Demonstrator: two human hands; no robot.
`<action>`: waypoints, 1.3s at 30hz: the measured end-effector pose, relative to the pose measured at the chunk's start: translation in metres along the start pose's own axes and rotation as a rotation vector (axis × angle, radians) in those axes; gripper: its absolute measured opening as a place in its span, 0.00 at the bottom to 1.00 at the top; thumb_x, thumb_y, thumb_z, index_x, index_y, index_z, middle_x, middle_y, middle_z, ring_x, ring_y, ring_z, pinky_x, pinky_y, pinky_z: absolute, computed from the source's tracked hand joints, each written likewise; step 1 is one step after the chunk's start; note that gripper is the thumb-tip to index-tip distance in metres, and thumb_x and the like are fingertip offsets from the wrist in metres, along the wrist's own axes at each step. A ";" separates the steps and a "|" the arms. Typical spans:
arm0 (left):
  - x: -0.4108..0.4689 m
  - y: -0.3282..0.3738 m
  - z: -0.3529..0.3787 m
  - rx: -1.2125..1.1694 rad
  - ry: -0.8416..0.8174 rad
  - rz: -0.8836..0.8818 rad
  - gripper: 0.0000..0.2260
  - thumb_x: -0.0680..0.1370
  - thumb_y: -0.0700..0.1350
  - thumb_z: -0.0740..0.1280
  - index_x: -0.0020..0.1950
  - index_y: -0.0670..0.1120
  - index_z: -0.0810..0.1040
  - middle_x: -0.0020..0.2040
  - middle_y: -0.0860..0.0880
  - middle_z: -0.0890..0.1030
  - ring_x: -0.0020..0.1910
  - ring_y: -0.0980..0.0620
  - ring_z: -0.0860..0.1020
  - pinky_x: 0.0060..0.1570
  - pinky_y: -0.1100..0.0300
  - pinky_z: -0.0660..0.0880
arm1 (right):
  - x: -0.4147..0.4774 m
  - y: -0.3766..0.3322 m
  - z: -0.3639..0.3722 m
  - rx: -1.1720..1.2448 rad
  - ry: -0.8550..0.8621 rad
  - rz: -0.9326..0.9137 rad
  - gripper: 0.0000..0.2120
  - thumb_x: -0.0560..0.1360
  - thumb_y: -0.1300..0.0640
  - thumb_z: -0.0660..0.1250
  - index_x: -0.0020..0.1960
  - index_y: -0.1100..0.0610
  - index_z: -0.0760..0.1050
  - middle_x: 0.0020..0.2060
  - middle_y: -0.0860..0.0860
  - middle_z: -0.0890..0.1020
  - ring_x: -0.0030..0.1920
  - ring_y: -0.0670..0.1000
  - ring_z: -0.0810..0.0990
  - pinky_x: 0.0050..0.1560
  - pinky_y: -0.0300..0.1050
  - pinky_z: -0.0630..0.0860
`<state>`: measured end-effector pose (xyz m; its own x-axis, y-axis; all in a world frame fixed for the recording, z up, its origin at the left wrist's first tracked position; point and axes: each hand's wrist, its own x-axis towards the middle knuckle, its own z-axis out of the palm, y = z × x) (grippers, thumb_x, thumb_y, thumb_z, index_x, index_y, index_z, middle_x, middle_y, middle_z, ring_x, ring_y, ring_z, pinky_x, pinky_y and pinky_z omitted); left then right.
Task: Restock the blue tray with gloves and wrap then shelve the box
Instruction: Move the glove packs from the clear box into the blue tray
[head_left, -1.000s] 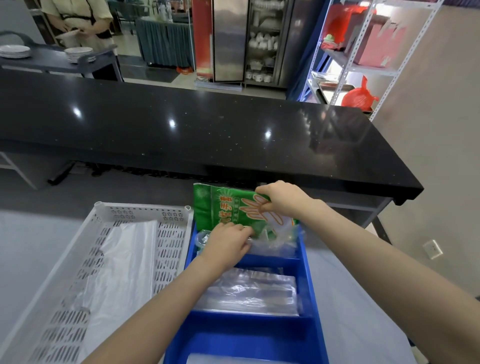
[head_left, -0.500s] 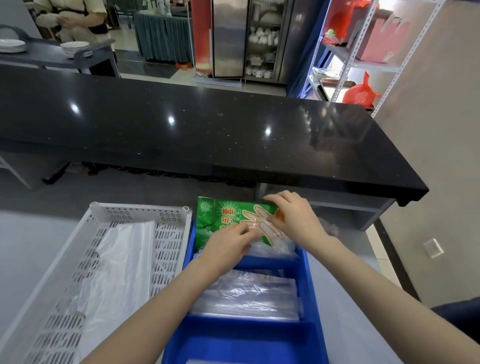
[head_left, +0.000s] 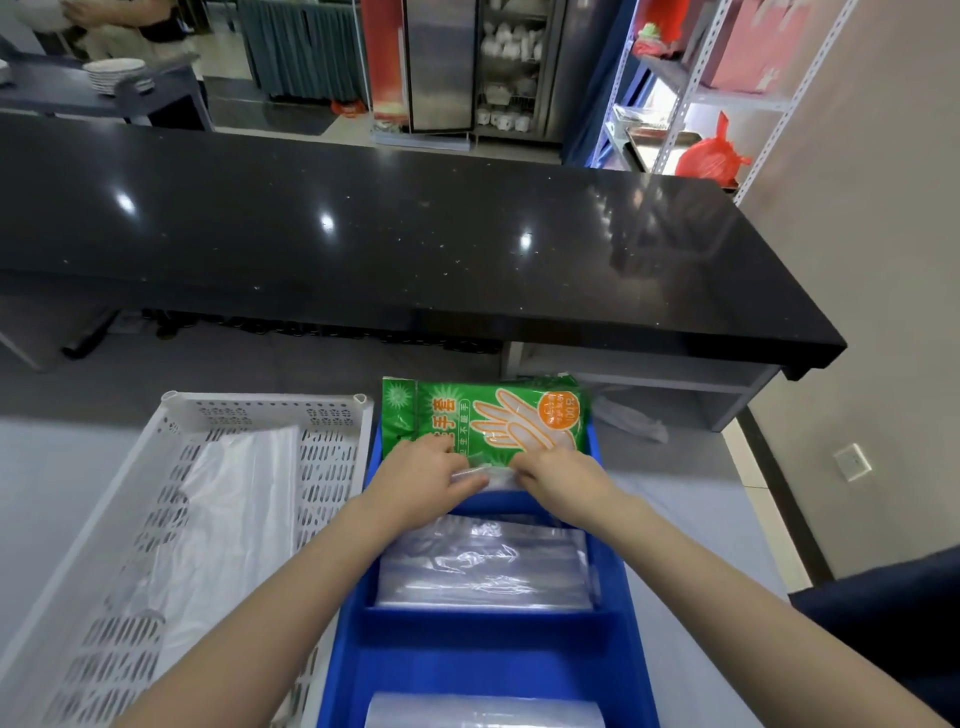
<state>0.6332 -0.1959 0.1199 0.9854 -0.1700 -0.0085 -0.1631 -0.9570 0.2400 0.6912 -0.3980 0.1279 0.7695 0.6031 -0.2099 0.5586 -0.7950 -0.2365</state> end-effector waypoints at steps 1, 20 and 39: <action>-0.004 -0.002 0.001 -0.019 0.062 0.012 0.21 0.78 0.62 0.55 0.46 0.50 0.81 0.43 0.52 0.71 0.43 0.53 0.68 0.42 0.55 0.65 | -0.001 -0.001 0.000 0.015 0.037 0.007 0.05 0.77 0.54 0.58 0.50 0.49 0.71 0.46 0.53 0.80 0.54 0.60 0.74 0.39 0.51 0.73; -0.009 -0.018 -0.009 -0.052 0.193 0.056 0.18 0.73 0.46 0.64 0.63 0.50 0.74 0.54 0.50 0.75 0.52 0.49 0.72 0.50 0.55 0.69 | 0.003 -0.019 0.009 -0.064 0.269 -0.134 0.11 0.78 0.54 0.61 0.56 0.53 0.79 0.53 0.51 0.77 0.59 0.52 0.71 0.43 0.45 0.67; -0.089 0.010 -0.021 -0.070 0.249 -0.113 0.18 0.76 0.43 0.65 0.66 0.47 0.74 0.70 0.46 0.70 0.68 0.47 0.68 0.67 0.53 0.66 | -0.034 -0.042 -0.018 -0.101 0.421 -0.294 0.16 0.73 0.56 0.70 0.60 0.56 0.78 0.56 0.55 0.80 0.59 0.58 0.76 0.59 0.56 0.72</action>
<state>0.5448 -0.1856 0.1433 0.9802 0.0077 0.1978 -0.0567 -0.9464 0.3179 0.6465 -0.3863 0.1620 0.6218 0.7401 0.2560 0.7809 -0.6108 -0.1308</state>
